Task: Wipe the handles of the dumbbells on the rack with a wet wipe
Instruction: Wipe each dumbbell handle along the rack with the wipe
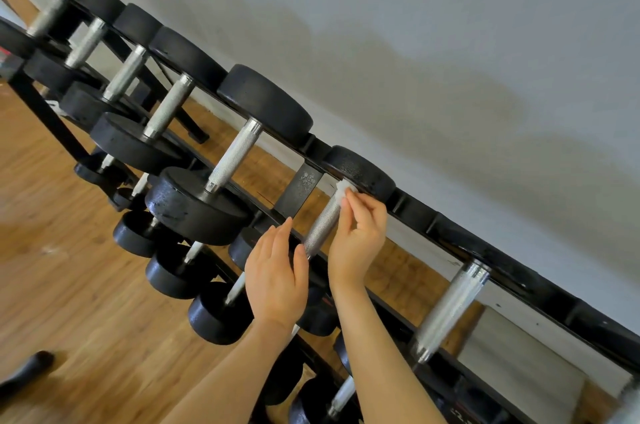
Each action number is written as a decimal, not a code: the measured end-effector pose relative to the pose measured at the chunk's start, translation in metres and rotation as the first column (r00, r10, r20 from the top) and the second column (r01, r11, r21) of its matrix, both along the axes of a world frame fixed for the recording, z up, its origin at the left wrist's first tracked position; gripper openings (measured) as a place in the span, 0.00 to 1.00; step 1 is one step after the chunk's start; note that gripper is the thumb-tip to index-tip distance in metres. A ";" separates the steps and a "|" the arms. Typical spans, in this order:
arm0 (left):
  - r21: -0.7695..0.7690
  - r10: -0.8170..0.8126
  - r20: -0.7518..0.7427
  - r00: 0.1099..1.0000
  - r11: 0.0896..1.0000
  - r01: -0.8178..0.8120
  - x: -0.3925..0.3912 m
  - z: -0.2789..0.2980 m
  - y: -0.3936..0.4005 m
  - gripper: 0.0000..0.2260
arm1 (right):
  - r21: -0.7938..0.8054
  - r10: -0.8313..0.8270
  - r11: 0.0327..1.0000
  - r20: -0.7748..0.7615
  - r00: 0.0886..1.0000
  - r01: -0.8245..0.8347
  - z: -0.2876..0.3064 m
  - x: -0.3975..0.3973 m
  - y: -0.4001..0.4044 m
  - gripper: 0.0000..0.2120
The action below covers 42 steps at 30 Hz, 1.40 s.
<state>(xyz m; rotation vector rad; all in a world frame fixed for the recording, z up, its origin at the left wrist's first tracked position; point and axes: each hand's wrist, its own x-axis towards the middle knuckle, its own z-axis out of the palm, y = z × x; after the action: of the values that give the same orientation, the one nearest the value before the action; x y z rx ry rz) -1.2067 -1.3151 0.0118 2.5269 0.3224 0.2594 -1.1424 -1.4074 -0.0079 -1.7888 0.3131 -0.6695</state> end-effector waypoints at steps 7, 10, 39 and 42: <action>0.012 0.001 0.000 1.000 1.000 -0.001 0.000 0.000 0.000 0.25 | -0.049 0.026 0.998 0.030 0.999 -0.025 -0.001 -0.003 0.002 0.13; 0.019 -0.003 0.000 1.000 1.000 0.003 0.000 0.001 0.000 0.25 | -0.020 -0.027 0.999 0.025 0.999 0.027 0.001 0.004 0.002 0.11; -0.008 -0.012 0.010 1.000 1.000 0.012 0.000 -0.003 0.001 0.24 | -0.486 0.137 0.868 0.047 0.989 -0.097 -0.008 -0.003 -0.006 0.13; 0.003 -0.018 0.038 0.999 1.000 0.018 0.000 -0.001 0.001 0.22 | -0.590 0.166 0.796 -0.007 0.986 -0.138 0.000 0.002 -0.017 0.14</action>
<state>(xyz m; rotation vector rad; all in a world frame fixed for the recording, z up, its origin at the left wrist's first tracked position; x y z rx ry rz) -1.2068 -1.3141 0.0110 2.5231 0.2838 0.3012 -1.1402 -1.4240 -0.0074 -2.3587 -0.0941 -0.7404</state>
